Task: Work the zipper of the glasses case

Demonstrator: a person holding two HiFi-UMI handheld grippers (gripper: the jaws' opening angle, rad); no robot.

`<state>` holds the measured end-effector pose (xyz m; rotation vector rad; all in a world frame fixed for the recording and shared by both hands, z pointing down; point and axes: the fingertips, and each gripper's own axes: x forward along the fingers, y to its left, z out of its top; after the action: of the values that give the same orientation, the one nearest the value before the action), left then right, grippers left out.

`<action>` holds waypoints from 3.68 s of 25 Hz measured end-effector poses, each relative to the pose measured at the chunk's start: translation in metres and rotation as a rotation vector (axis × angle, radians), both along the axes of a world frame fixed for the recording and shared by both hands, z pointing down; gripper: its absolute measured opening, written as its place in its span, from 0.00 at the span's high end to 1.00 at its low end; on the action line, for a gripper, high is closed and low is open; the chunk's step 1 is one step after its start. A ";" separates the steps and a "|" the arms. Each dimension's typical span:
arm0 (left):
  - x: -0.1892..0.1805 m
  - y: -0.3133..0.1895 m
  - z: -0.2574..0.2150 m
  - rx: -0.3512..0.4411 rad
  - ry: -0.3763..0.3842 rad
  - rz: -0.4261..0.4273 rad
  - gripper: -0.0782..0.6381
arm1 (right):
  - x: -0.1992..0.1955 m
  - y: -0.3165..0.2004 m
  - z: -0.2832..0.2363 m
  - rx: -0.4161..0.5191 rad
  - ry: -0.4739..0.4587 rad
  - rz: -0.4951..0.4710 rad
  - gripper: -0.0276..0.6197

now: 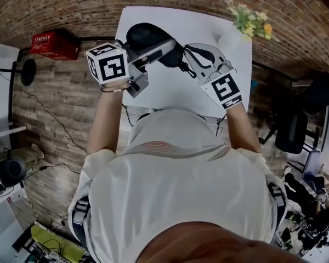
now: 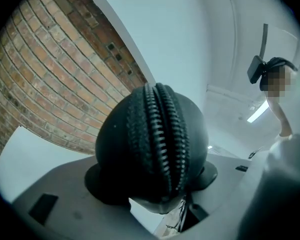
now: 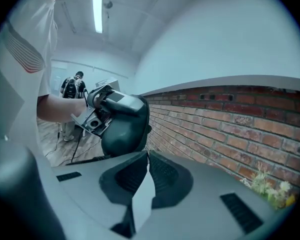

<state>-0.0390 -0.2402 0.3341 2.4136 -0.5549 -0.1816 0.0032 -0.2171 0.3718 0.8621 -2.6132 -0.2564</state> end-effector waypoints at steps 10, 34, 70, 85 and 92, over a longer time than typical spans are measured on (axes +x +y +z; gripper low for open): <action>0.021 0.024 0.024 -0.008 -0.165 0.172 0.51 | -0.007 0.007 0.003 0.014 0.035 -0.043 0.86; 0.037 0.085 0.140 -0.028 -0.708 0.553 0.51 | -0.027 0.021 0.024 0.165 0.226 -0.186 0.85; -0.027 -0.001 0.061 0.279 -0.486 -0.227 0.50 | 0.056 -0.045 0.004 -0.031 -0.064 0.237 0.88; -0.112 -0.014 0.024 0.310 -0.402 -0.674 0.50 | 0.118 -0.059 -0.017 -0.064 -0.346 0.467 0.88; -0.113 -0.012 0.026 0.304 -0.400 -0.670 0.50 | 0.110 -0.057 -0.014 -0.070 -0.340 0.439 0.88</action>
<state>-0.1518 -0.2525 0.3605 2.4672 -1.6146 -0.0621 0.1128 -0.2741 0.3578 1.5318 -2.6136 0.1116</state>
